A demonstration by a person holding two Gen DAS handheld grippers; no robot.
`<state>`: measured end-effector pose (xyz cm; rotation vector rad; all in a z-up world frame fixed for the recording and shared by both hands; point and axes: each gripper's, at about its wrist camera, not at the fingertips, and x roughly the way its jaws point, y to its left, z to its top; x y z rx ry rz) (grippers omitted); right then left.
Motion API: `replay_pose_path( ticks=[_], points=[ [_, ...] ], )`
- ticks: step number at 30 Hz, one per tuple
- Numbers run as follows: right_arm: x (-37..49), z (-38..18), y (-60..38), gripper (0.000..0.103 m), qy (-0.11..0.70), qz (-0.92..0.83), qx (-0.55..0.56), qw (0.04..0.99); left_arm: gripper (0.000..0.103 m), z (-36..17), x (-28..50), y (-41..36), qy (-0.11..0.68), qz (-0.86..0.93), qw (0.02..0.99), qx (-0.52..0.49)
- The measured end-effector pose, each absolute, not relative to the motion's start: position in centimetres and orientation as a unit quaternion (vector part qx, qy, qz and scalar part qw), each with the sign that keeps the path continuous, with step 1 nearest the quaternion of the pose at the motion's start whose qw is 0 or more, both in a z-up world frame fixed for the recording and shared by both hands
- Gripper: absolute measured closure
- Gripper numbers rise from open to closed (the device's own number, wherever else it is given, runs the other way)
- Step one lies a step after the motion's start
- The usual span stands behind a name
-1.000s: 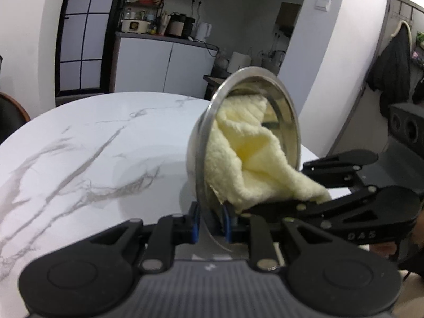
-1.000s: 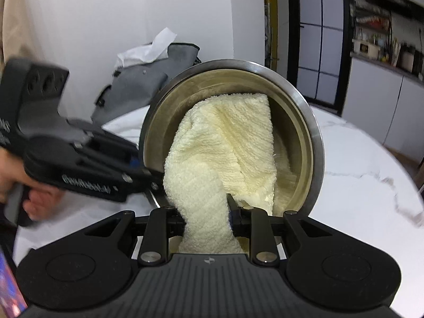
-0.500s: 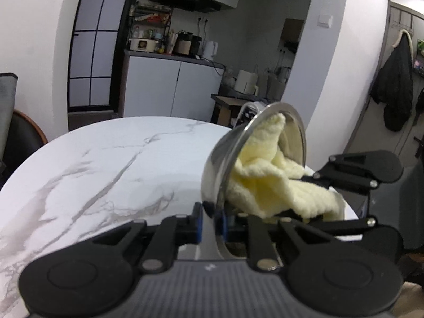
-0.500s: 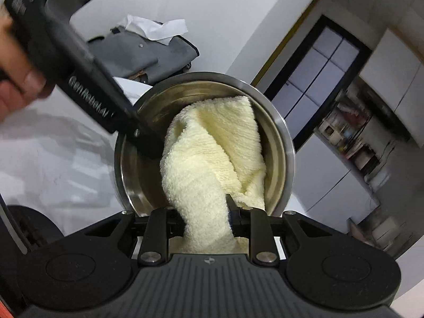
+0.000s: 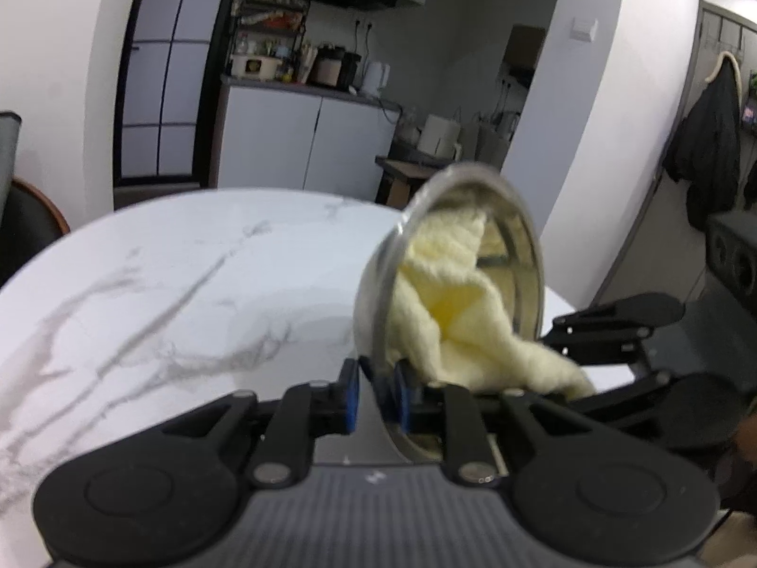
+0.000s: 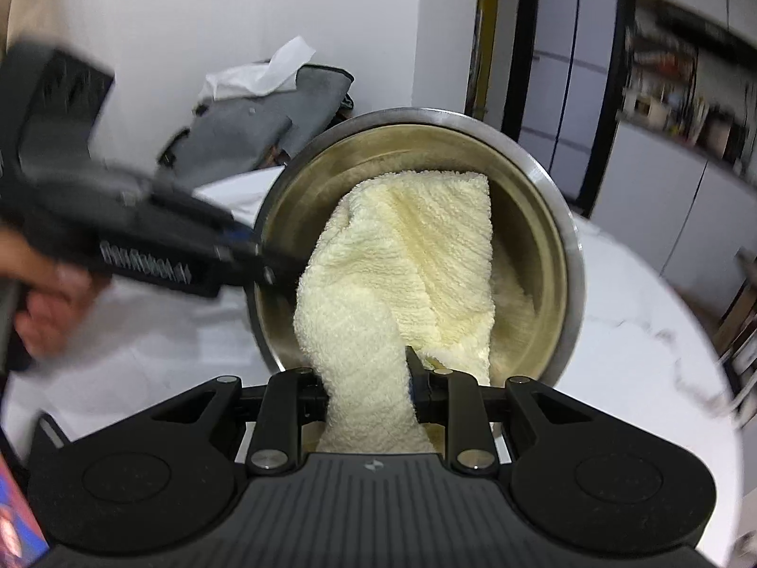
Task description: Clean bowl
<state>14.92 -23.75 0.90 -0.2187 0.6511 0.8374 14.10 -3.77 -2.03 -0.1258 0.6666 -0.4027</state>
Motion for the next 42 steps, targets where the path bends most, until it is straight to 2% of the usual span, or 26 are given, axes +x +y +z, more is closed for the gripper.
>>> replay_pose_path(
  ticks=[3, 19, 27, 34, 38, 42],
  points=[
    [15.1, 0.6, -24.3, 0.077, 0.328, 0.419, -0.062, 0.845, 0.089, -2.7, 14.3, -4.4, 0.337, -0.201, 0.918, -0.057],
    [12.1, 0.8, -23.4, 0.078, 0.215, 0.341, -0.226, 0.887, 0.086, -0.1, 12.7, -3.8, 0.303, -0.184, 0.934, -0.046],
    [13.0, 0.5, -23.9, 0.077, 0.244, 0.354, -0.193, 0.882, 0.081, -1.2, 13.0, -5.1, 0.32, -0.2, 0.925, -0.038],
    [14.6, 0.3, -25.2, 0.077, 0.295, 0.394, -0.077, 0.867, 0.086, -2.3, 13.6, -6.2, 0.331, -0.203, 0.921, -0.029],
    [14.8, 0.1, -25.2, 0.077, 0.294, 0.401, -0.076, 0.864, 0.086, -1.8, 13.5, -5.5, 0.328, -0.205, 0.921, -0.036],
    [13.7, 0.4, -24.6, 0.078, 0.25, 0.356, -0.141, 0.889, 0.086, -1.0, 13.3, -4.8, 0.313, -0.198, 0.928, -0.04]
  ],
)
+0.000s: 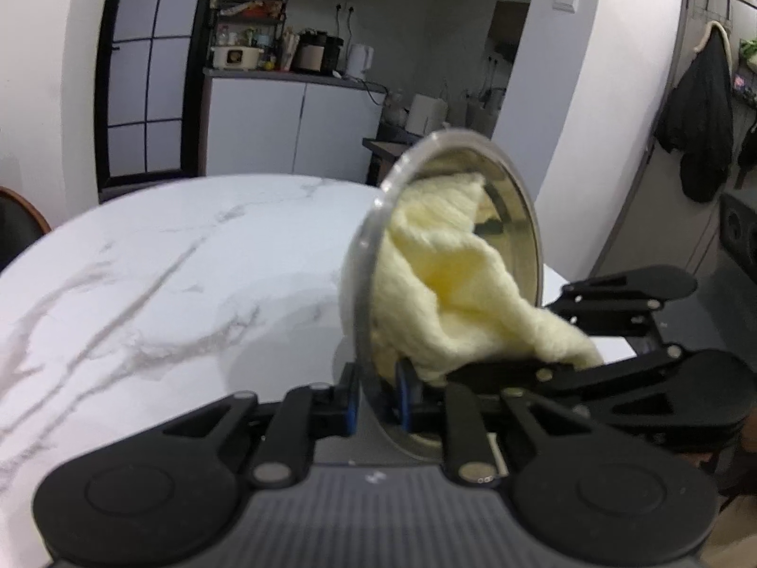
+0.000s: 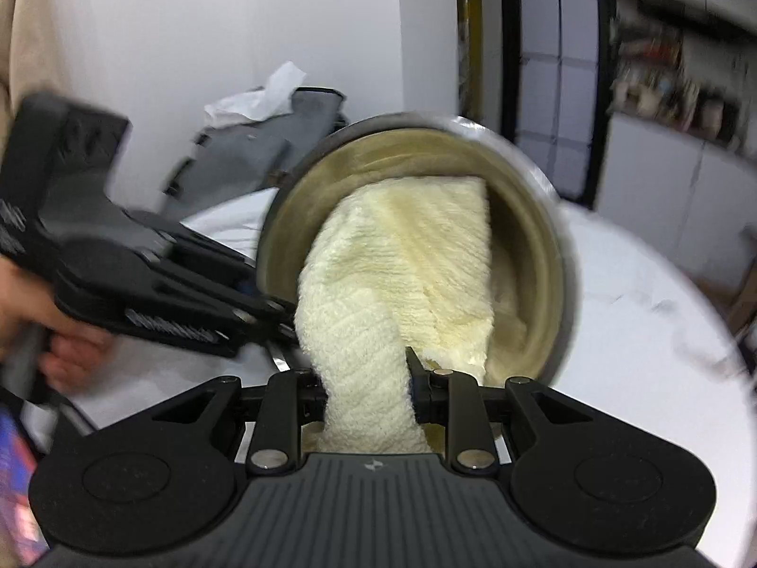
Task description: Clean bowl
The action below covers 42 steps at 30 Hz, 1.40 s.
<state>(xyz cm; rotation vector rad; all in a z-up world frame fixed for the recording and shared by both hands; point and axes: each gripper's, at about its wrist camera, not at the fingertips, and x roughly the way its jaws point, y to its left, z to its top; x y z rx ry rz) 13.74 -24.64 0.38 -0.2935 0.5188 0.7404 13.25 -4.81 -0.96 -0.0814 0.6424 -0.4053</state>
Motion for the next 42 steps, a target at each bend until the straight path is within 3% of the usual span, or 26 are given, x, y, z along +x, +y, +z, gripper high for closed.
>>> replay_pose_path(
  ticks=[7, 15, 28, 42],
  points=[
    [12.3, 1.1, -23.6, 0.078, 0.185, 0.316, -0.214, 0.905, 0.085, -0.2, 12.8, -4.2, 0.304, -0.193, 0.932, -0.042],
    [13.2, 0.2, -23.3, 0.077, 0.23, 0.334, -0.201, 0.891, 0.081, -1.2, 13.1, -5.2, 0.319, -0.2, 0.925, -0.043],
    [14.6, 0.1, -24.7, 0.076, 0.302, 0.381, -0.082, 0.87, 0.086, -2.2, 13.6, -5.1, 0.334, -0.218, 0.915, -0.055],
    [13.2, -0.1, -24.4, 0.077, 0.246, 0.355, -0.168, 0.886, 0.085, -1.5, 14.6, -3.3, 0.335, -0.234, 0.91, -0.074]
  ],
)
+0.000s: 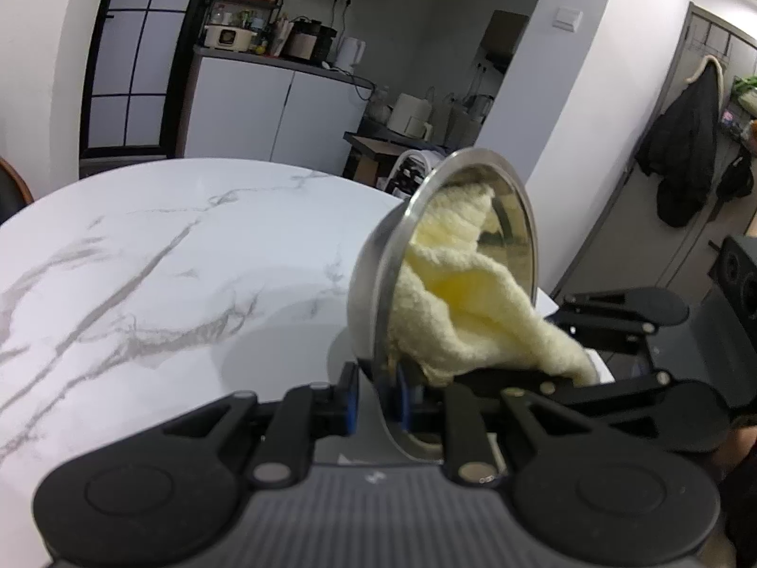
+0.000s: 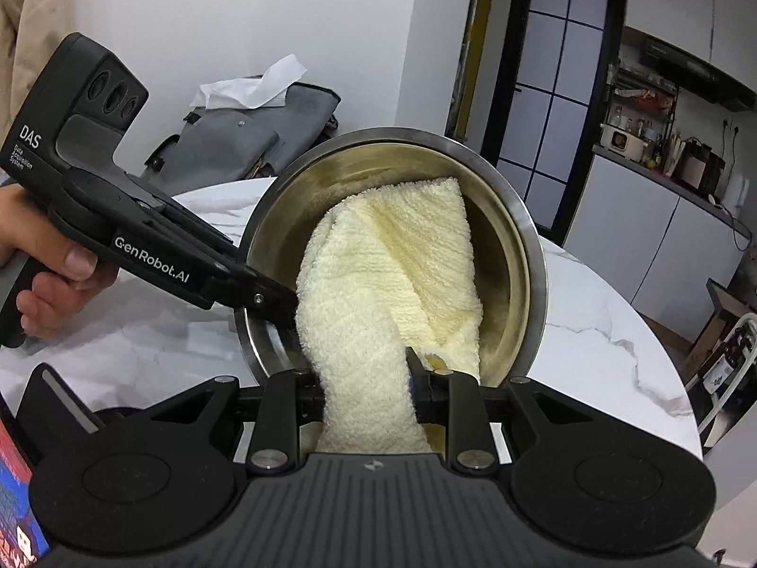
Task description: Clean bowl
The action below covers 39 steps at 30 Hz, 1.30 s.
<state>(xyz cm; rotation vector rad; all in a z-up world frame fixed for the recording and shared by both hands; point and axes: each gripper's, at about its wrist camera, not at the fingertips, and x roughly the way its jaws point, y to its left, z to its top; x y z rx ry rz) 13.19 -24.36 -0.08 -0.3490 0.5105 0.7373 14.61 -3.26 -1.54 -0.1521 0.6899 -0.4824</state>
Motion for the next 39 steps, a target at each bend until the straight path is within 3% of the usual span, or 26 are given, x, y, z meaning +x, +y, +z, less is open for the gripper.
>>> replay_pose_path(
  ticks=[15, 19, 26, 39],
  points=[
    [15.0, 0.2, -23.6, 0.077, 0.252, 0.367, -0.186, 0.876, 0.085, -1.2, 15.2, -3.6, 0.369, -0.231, 0.898, -0.065],
    [15.4, 0.3, -23.0, 0.076, 0.258, 0.374, -0.188, 0.871, 0.086, -1.9, 14.9, -2.7, 0.342, -0.225, 0.907, -0.099],
    [15.7, -0.3, -23.4, 0.076, 0.268, 0.404, -0.113, 0.867, 0.088, -2.7, 13.8, -2.4, 0.323, -0.209, 0.917, -0.108],
    [13.8, -0.1, -22.6, 0.076, 0.241, 0.398, -0.183, 0.866, 0.085, -2.5, 12.4, -1.2, 0.314, -0.22, 0.916, -0.117]
  ],
)
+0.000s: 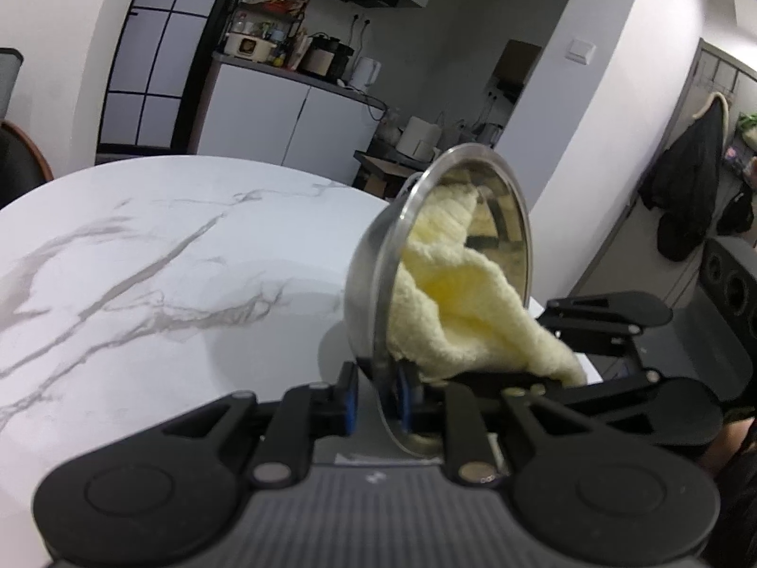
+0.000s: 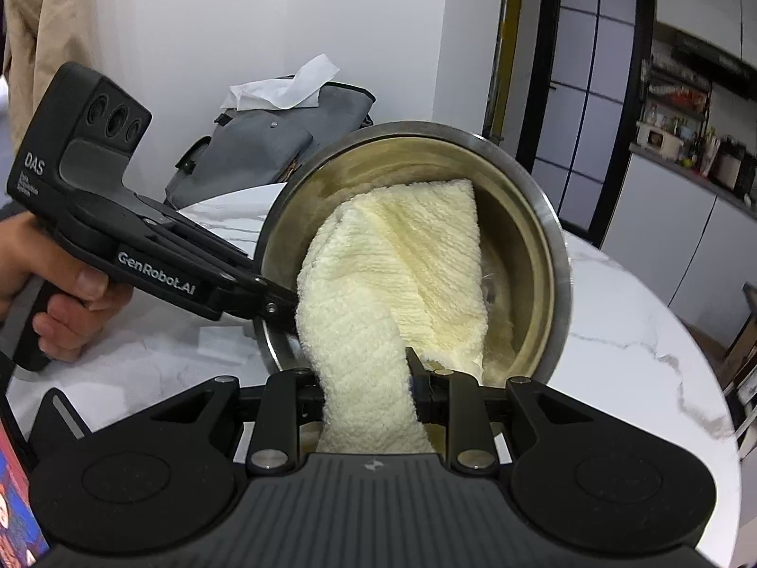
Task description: Clean bowl
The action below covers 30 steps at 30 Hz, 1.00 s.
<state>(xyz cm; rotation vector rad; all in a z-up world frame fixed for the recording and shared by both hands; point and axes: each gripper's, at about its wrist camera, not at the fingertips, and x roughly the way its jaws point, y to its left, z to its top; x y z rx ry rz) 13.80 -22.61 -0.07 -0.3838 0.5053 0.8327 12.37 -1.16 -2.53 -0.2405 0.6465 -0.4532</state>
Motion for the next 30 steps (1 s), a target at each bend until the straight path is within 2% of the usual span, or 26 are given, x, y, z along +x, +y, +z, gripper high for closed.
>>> replay_pose_path(
  ticks=[14, 22, 30],
  points=[
    [13.5, -0.1, -23.1, 0.076, 0.235, 0.387, -0.177, 0.874, 0.086, -2.0, 12.6, -1.3, 0.296, -0.218, 0.925, -0.1],
    [12.3, 0.6, -22.3, 0.077, 0.172, 0.322, -0.248, 0.897, 0.086, 0.1, 11.8, -1.1, 0.265, -0.203, 0.939, -0.084],
    [14.1, -0.1, -22.1, 0.077, 0.239, 0.358, -0.195, 0.881, 0.081, -0.1, 11.8, -1.3, 0.268, -0.205, 0.936, -0.096]
  ],
)
